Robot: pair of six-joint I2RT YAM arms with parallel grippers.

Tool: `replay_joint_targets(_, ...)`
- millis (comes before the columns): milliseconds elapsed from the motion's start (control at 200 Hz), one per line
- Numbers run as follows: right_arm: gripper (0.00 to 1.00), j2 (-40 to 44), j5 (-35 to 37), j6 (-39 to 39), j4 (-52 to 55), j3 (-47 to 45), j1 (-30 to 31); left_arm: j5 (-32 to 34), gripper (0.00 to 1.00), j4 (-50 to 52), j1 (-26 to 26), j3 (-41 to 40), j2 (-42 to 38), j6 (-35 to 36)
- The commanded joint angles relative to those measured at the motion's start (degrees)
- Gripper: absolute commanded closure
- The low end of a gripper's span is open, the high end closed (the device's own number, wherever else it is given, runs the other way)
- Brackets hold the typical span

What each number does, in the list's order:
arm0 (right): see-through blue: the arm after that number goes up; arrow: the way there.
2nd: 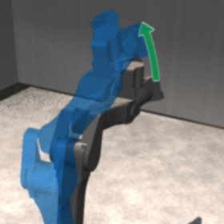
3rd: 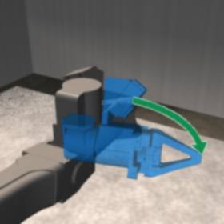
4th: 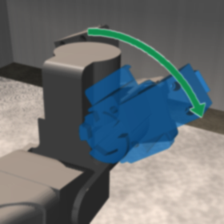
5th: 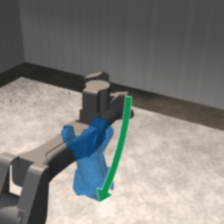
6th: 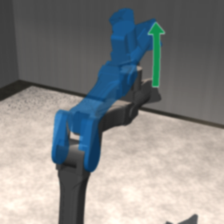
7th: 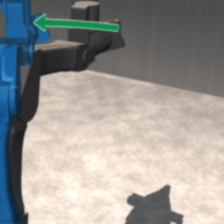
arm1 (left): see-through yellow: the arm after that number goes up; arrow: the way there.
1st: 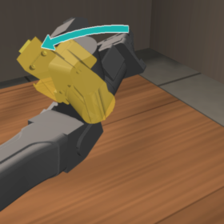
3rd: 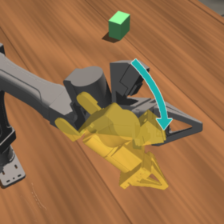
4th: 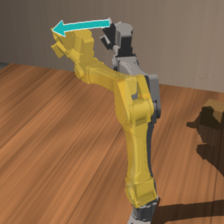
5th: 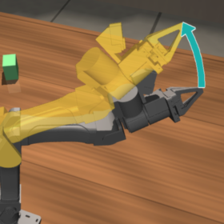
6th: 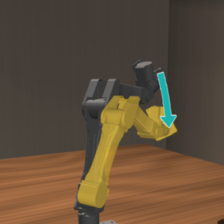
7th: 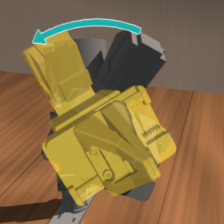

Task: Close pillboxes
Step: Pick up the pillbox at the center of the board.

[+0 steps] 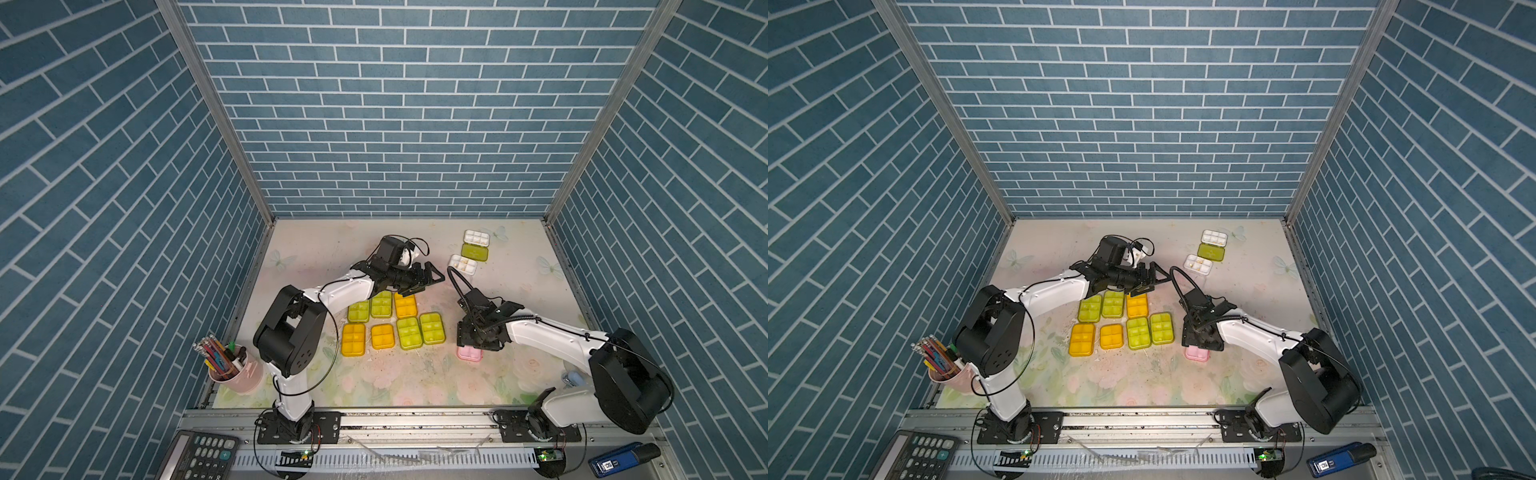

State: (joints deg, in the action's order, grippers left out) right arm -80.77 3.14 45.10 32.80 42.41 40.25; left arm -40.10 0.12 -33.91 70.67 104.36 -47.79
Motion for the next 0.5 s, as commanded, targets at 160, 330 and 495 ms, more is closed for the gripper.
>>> replay_joint_targets(160,0.18,0.4,-0.5,0.6,3.1,-1.7,1.0,-0.2,0.06,-0.8,0.3,-0.7,-1.8,0.5)
replay_joint_targets(330,0.18,1.2,-0.1,2.1,3.5,-3.1,1.6,-0.4,0.07,-1.0,0.3,-0.6,-1.7,0.4)
replay_joint_targets(495,0.32,2.4,1.2,3.3,2.7,-3.9,2.2,-0.6,0.07,-1.2,0.3,-0.6,-1.6,0.2)
